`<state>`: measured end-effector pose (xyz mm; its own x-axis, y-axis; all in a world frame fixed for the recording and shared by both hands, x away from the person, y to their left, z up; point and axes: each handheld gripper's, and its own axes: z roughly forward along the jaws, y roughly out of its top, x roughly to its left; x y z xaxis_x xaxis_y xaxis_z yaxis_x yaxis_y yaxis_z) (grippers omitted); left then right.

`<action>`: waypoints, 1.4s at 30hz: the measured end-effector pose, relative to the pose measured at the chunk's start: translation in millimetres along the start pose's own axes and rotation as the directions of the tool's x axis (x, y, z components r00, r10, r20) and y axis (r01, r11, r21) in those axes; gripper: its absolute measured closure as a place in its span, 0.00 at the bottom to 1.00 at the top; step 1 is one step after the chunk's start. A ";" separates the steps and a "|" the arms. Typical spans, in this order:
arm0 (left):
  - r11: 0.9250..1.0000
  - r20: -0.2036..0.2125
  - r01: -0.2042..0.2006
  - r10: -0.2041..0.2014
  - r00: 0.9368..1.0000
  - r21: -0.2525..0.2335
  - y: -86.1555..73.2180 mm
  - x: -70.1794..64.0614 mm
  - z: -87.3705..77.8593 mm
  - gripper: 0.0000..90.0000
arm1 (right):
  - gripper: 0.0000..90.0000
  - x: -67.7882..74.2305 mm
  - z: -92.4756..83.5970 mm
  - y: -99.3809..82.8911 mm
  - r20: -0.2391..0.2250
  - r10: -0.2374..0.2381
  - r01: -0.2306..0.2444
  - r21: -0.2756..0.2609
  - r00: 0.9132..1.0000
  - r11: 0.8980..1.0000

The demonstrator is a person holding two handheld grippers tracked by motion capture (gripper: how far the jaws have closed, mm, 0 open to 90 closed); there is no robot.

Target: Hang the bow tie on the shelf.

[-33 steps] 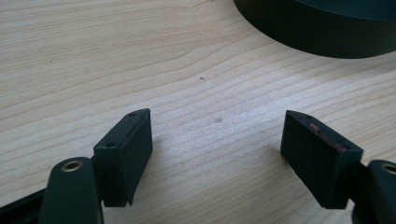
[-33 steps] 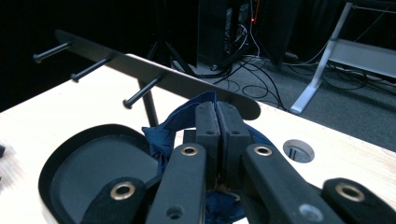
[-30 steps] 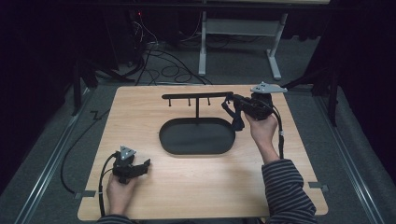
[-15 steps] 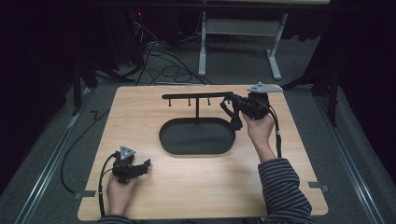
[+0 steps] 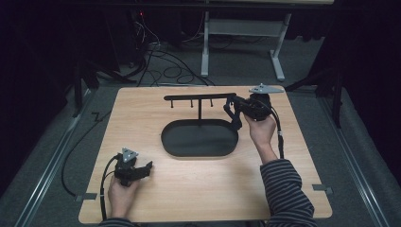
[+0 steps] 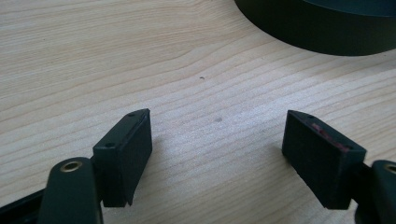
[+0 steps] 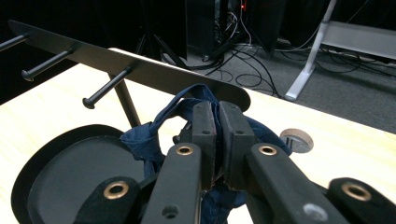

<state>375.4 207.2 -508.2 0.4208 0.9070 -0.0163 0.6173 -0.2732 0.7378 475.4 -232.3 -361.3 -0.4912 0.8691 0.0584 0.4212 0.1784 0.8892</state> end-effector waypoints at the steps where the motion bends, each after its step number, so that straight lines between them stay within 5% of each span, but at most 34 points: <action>1: 1.000 0.000 0.000 0.000 1.000 0.000 0.0 0.0 0.0 0.27 | 0.96 0.2 0.3 0.0 -0.001 -0.002 0.002 -0.001 1.000 1.000; 24: 1.000 0.000 0.000 0.000 1.000 0.001 0.0 0.0 -0.1 0.27 | 0.82 -6.0 -9.7 0.2 0.022 0.010 -0.010 0.013 1.000 1.000; 33: 1.000 0.002 -0.001 0.001 1.000 0.000 0.0 0.1 -0.1 0.27 | 0.80 -4.3 -22.7 -1.3 0.011 -0.009 0.009 0.011 1.000 1.000; 42: 1.000 0.003 0.000 0.000 1.000 0.000 -0.1 0.1 -0.1 0.27 | 0.78 -8.3 -37.8 -2.6 0.013 0.024 -0.024 -0.005 1.000 1.000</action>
<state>375.3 207.4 -508.1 0.4233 0.9058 -0.0184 0.6174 -0.2736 0.7375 449.6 -257.4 -346.9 -0.4712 0.8789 0.0738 0.4291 0.1554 0.8898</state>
